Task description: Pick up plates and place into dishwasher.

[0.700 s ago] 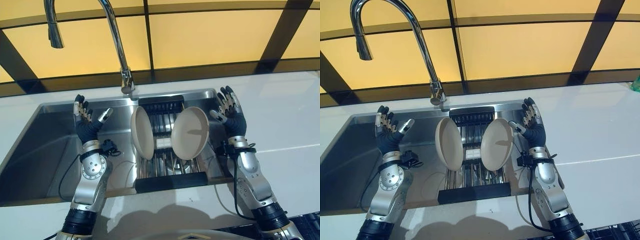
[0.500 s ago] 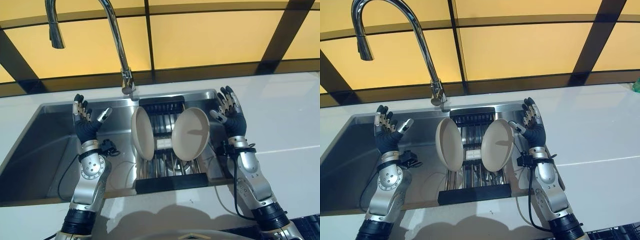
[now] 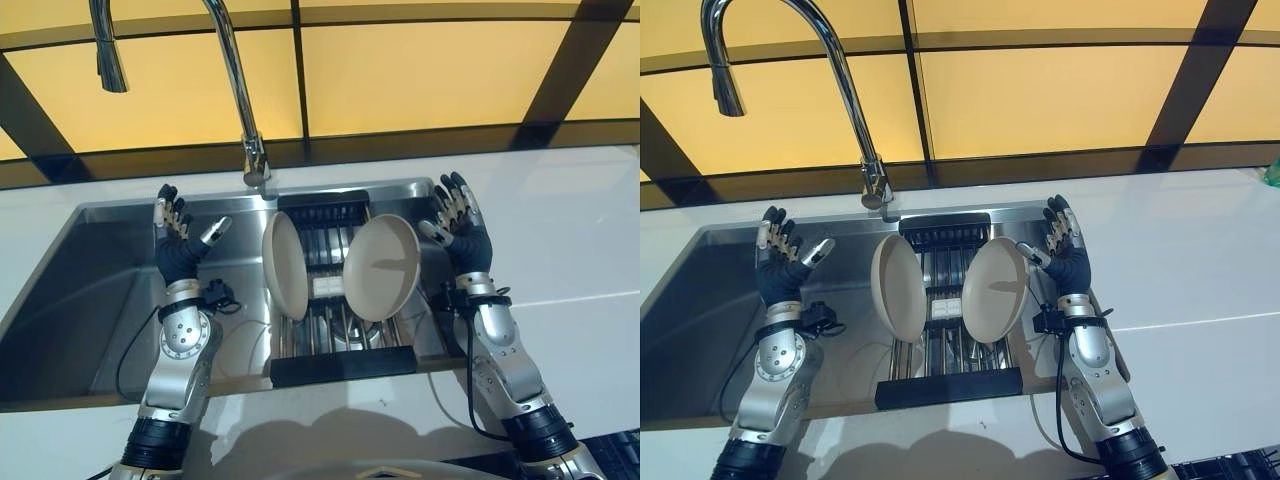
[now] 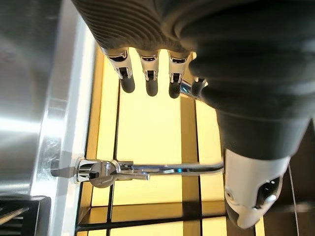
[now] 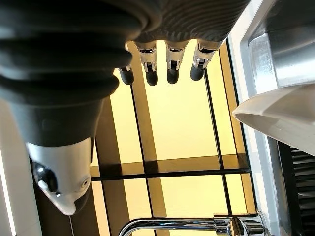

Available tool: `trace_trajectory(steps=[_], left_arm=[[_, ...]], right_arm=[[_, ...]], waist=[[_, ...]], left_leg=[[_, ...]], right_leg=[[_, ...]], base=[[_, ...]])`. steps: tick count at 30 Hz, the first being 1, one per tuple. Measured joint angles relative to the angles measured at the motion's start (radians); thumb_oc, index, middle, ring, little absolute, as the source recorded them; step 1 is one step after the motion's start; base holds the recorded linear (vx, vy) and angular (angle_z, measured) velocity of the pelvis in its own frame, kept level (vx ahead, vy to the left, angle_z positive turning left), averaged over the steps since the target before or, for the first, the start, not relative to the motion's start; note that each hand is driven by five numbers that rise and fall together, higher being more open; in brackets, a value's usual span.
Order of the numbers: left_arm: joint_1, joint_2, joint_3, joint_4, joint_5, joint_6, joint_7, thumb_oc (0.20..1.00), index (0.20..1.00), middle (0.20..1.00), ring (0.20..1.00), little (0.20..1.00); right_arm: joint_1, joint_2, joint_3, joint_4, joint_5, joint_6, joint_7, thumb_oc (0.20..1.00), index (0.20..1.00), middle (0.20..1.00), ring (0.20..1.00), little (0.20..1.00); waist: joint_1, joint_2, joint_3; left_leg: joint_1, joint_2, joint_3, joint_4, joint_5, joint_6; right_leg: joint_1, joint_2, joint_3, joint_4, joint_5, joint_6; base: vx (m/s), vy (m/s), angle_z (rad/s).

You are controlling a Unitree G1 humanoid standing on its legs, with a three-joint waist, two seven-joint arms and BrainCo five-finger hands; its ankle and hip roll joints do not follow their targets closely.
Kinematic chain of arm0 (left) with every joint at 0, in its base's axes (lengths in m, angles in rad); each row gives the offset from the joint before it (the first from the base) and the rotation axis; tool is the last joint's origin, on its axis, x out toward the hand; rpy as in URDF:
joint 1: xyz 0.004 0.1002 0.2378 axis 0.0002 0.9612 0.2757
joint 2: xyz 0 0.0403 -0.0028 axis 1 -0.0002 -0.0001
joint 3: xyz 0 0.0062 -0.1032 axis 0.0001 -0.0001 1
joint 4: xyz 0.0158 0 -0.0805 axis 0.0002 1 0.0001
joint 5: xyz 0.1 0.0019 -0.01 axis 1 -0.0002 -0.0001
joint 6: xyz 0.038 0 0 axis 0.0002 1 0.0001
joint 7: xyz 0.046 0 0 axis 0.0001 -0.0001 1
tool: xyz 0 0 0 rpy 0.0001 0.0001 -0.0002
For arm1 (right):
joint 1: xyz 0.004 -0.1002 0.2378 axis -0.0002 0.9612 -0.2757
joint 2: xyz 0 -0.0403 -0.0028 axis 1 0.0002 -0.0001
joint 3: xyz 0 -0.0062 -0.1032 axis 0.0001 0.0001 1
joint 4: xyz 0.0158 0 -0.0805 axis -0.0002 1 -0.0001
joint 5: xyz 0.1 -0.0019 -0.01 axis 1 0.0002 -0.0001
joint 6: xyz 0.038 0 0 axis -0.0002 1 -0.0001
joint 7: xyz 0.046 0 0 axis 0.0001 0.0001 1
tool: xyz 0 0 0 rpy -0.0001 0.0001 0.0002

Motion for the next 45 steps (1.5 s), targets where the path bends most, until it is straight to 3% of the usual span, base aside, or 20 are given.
trace_trajectory(steps=[10, 20, 26, 34, 45], left_arm=[[-0.04, 0.297, -0.003, 0.052, 0.392, -0.011, -0.08, 1.0, 1.0, 1.0, 1.0, 1.0], [-0.08, 0.551, -0.024, 0.218, 0.81, -0.06, -0.002, 1.0, 1.0, 1.0, 1.0, 1.0], [-0.083, 0.587, -0.103, 0.222, 1.026, -0.08, 0.096, 1.0, 1.0, 1.0, 1.0, 1.0], [-0.09, 0.683, -0.227, 0.222, 1.286, -0.095, 0.226, 1.0, 1.0, 1.0, 1.0, 1.0], [-0.126, 0.711, -0.373, 0.218, 1.37, -0.135, 0.247, 1.0, 1.0, 1.0, 1.0, 1.0]], right_arm=[[-0.001, -0.012, -0.005, 0.0, 0.011, 0.003, 0.016, 1.0, 1.0, 1.0, 1.0, 1.0], [0.0, -0.069, -0.006, 0.0, 0.033, 0.013, 0.027, 1.0, 1.0, 1.0, 1.0, 1.0], [0.001, -0.087, -0.01, 0.0, 0.051, 0.029, 0.028, 1.0, 1.0, 1.0, 1.0, 1.0], [0.012, -0.102, -0.009, 0.001, 0.064, 0.03, 0.03, 1.0, 1.0, 1.0, 1.0, 1.0], [0.047, -0.146, -0.007, 0.02, 0.092, 0.03, 0.023, 1.0, 1.0, 1.0, 1.0, 1.0]], waist=[[-0.003, 0.008, 0.001], [-0.03, 0.054, -0.012], [-0.032, 0.067, -0.021], [-0.074, 0.069, -0.023], [-0.108, 0.074, -0.026]], left_leg=[[0.005, 0.002, 0.038, 0.0, 0.0, 0.0], [0.007, 0.006, 0.056, -0.001, 0.0, 0.001], [0.009, 0.008, 0.067, -0.001, 0.0, 0.001], [0.014, 0.012, 0.092, -0.001, 0.0, 0.001], [0.017, 0.018, 0.117, -0.002, 0.0, 0.001]], right_leg=[[-0.006, -0.003, 0.016, -0.002, 0.006, 0.002], [-0.011, -0.005, 0.033, -0.004, 0.014, 0.005], [-0.016, -0.003, 0.044, -0.003, 0.018, 0.004], [-0.024, -0.002, 0.067, -0.003, 0.027, 0.005], [-0.035, 0.004, 0.093, -0.002, 0.038, 0.004]], base=[[0.04, 0.034, -0.04], [0.03, 0.047, -0.05], [0.04, 0.044, -0.05], [0.06, 0.02, -0.08], [0.06, 0.019, -0.08]])
